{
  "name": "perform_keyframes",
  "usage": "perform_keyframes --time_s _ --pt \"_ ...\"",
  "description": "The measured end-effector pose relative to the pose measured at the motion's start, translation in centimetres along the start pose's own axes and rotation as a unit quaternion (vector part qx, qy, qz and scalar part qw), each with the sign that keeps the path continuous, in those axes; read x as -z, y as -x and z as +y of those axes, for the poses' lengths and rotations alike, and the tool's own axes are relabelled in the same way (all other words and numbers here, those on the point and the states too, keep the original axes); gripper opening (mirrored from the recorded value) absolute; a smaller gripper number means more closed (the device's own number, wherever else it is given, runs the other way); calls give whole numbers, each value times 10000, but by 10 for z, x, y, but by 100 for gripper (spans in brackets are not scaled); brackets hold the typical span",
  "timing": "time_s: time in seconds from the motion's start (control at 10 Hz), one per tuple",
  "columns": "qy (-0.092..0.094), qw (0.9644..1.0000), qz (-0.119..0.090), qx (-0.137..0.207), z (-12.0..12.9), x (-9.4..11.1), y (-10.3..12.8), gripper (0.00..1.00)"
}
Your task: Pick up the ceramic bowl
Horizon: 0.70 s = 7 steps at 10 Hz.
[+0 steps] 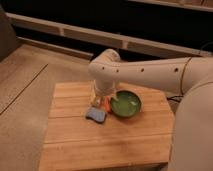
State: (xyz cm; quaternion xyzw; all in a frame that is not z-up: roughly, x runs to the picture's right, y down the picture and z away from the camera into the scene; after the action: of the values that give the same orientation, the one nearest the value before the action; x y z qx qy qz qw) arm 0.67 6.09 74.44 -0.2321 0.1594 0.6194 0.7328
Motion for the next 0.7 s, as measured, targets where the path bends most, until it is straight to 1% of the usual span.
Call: perform_keyframes --time_s 0.1,0.2,0.3,0.4,0.6,0.7 --pt "103 9998 60 -155 -12 -10 -3 65" --pt "190 9995 105 -223 -20 -17 -4 65" --pt "253 9993 134 -233 -26 -23 -3 65" --pt "364 9990 158 -209 -34 -32 2 65" --pt "450 9986 181 -216 -50 -40 5 65" --pt "458 9985 184 -244 -58 -43 5 65"
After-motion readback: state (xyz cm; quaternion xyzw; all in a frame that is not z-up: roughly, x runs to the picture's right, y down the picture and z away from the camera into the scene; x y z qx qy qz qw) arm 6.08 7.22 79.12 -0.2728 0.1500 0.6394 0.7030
